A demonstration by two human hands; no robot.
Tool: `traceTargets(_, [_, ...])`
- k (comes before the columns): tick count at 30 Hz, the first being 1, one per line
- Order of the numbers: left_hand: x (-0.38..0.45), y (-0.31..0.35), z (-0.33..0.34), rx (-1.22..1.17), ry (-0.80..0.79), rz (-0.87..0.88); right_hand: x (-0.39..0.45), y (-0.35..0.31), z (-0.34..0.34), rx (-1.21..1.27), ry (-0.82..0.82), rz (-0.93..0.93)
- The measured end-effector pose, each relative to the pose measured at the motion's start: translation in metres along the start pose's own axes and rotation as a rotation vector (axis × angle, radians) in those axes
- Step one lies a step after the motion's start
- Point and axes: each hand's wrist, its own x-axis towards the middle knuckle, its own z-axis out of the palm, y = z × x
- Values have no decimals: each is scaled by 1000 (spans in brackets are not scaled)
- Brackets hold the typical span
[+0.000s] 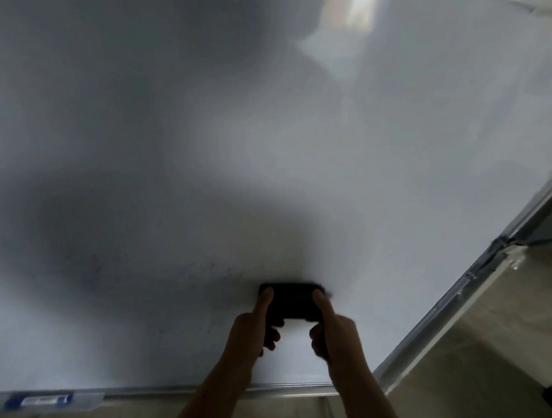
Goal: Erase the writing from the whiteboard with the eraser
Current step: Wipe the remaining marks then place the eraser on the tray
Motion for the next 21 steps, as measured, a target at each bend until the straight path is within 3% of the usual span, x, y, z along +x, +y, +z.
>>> traceTargets(3, [-10, 39, 0, -58, -30, 238, -6, -40, -1, 38, 16, -190])
traceTargets(6, [-13, 59, 3, -72, -37, 327, -7, -56, -2, 76, 16, -256])
traceTargets(8, [-7, 47, 7, -47, -36, 277, 0, -39, 0, 99, 45, -195])
traceTargets(13, [10, -11, 11, 18, -41, -90, 14, 27, 7, 113, 58, 84])
traceTargets(17, [9, -9, 11, -71, -176, -125, 26, 24, 17, 120, 74, -3])
traceTargets(21, [-1, -6, 9, 51, -276, -139, 27, 11, 19, 167, 179, -192])
